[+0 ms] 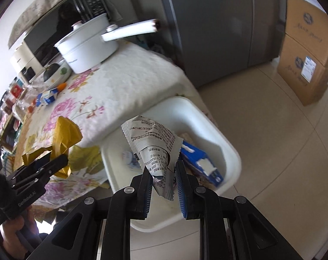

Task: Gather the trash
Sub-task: 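Carry the bag and wrapper over the white bin and open both tools, then move both open tools back over the table toward the blue carton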

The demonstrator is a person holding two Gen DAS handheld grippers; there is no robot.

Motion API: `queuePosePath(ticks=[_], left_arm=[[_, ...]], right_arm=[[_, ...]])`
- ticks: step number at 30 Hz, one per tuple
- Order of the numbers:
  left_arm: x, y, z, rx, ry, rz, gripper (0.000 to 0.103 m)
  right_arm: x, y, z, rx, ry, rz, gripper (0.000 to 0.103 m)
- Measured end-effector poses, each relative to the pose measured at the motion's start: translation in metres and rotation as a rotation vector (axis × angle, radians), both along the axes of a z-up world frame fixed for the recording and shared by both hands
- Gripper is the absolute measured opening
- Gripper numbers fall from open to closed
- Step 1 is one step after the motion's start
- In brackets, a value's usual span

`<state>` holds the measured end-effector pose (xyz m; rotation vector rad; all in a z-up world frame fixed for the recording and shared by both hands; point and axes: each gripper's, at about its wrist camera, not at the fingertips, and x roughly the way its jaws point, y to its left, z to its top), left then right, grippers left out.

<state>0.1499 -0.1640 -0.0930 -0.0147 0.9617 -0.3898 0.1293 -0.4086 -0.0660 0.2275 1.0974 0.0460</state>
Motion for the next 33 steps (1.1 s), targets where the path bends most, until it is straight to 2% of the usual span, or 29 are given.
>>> queuePosePath(ticks=[7,10,12,16,21,31,33], left_arm=[[0.01,-0.036,-0.019,0.003,0.038,-0.039,0.045],[0.012,-0.043,-0.024,-0.03,0.04,-0.062,0.046],[0.013,-0.047,-0.027,-0.063,0.049,-0.085,0.055],[0.013,-0.05,-0.027,-0.012,0.038,-0.066,0.079],[0.012,-0.043,-0.02,0.07,0.001,-0.038,0.083],[0.01,-0.008,-0.013,0.096,0.011,0.054,0.095],[0.008,-0.003,-0.011,0.107,0.002,0.067,0.098]], right_arm=[[-0.007,-0.025,-0.011,-0.003,0.031,-0.031,0.022],[-0.009,-0.031,-0.014,-0.006,0.039,-0.042,0.022],[-0.01,-0.036,-0.016,-0.009,0.044,-0.055,0.022],[-0.011,-0.041,-0.018,-0.007,0.054,-0.075,0.022],[-0.01,-0.037,-0.018,-0.005,0.057,-0.079,0.022],[-0.005,-0.012,-0.017,-0.001,0.066,-0.038,0.022],[-0.003,-0.007,-0.017,0.015,0.061,-0.032,0.031]])
